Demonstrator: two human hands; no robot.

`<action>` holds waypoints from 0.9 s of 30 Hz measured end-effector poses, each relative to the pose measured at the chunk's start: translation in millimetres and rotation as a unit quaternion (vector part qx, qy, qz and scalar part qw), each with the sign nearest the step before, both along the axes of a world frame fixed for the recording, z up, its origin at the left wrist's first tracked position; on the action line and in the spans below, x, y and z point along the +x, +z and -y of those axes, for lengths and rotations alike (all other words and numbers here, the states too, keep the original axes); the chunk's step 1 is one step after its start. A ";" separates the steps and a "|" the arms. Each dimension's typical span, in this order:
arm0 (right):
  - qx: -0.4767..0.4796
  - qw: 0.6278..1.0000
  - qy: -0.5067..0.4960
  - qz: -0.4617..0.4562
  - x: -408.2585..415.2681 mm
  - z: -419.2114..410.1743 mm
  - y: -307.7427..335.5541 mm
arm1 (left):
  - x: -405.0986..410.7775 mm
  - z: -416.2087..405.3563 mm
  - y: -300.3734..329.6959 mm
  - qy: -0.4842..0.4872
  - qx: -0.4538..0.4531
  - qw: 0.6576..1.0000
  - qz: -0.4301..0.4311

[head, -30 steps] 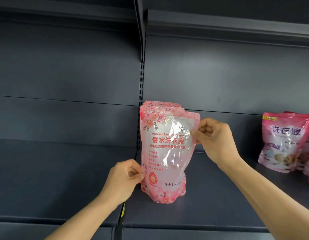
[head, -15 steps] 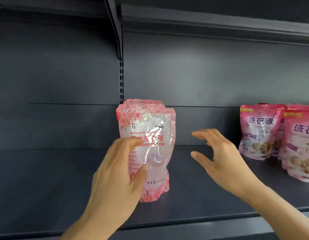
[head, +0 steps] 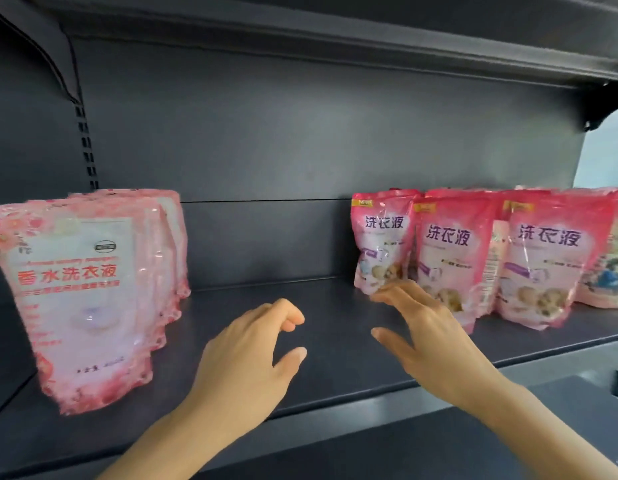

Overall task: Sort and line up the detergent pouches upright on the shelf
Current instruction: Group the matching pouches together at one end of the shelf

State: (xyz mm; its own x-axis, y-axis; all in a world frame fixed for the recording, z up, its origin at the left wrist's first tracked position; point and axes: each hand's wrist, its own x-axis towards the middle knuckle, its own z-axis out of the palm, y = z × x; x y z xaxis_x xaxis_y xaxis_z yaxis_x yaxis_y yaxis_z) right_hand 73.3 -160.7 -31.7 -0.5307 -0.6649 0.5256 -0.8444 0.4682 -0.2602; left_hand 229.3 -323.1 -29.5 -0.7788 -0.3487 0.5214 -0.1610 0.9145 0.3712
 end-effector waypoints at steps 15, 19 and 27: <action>-0.111 0.990 -0.088 0.015 -126.6 -156.4 5.2 | -146.5 -134.0 20.3 -0.080 -0.010 0.997 -0.012; -0.136 0.982 -0.129 0.027 -144.2 -183.9 11.4 | -177.5 -155.2 33.5 -0.129 -0.029 0.991 -0.026; -0.156 0.964 -0.213 0.026 -172.1 -232.2 28.6 | -238.5 -193.4 59.6 -0.228 -0.077 0.969 -0.048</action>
